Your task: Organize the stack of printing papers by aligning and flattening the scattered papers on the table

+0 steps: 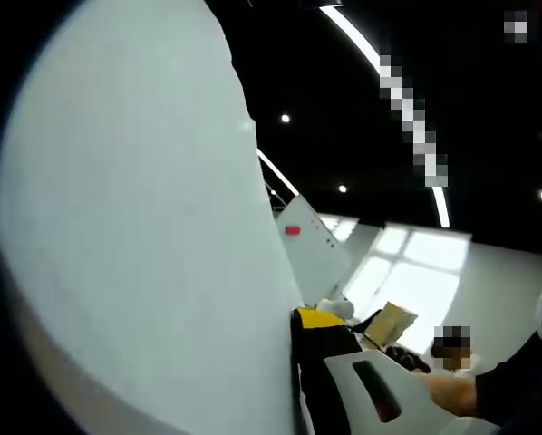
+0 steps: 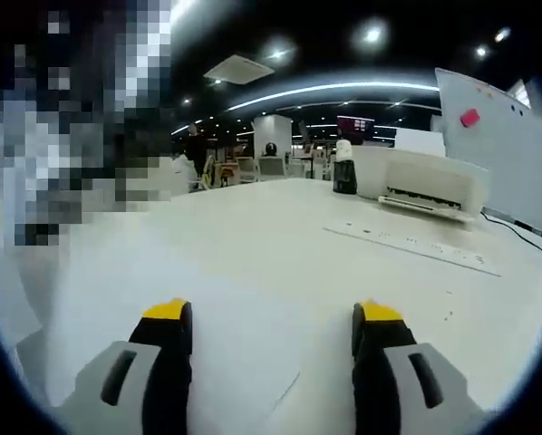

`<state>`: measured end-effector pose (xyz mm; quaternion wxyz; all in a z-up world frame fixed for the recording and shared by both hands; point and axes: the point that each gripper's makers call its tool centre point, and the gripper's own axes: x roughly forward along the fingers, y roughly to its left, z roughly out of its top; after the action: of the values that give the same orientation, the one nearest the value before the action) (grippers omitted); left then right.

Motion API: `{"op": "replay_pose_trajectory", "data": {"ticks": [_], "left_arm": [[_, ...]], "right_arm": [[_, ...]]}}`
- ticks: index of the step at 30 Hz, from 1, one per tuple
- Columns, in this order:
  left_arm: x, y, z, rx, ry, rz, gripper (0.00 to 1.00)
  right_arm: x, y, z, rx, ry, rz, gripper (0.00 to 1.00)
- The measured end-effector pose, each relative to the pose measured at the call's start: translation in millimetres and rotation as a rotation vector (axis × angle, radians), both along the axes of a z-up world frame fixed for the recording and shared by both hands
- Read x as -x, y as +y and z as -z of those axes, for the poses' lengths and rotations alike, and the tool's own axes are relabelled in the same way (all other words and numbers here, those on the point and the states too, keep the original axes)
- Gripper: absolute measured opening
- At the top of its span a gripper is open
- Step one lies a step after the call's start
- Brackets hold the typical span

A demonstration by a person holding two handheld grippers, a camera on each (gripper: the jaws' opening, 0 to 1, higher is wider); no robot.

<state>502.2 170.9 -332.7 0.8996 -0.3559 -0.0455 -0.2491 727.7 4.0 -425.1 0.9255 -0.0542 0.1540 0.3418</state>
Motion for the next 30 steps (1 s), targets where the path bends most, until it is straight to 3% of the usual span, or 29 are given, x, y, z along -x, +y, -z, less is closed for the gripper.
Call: {"op": "replay_pose_trajectory", "data": {"ticks": [30], "left_arm": [[0.6, -1.6, -0.4, -0.015, -0.012, -0.005, 0.07]], "right_arm": [[25.1, 14.1, -2.1, 0.003, -0.006, -0.085, 0.29]]}}
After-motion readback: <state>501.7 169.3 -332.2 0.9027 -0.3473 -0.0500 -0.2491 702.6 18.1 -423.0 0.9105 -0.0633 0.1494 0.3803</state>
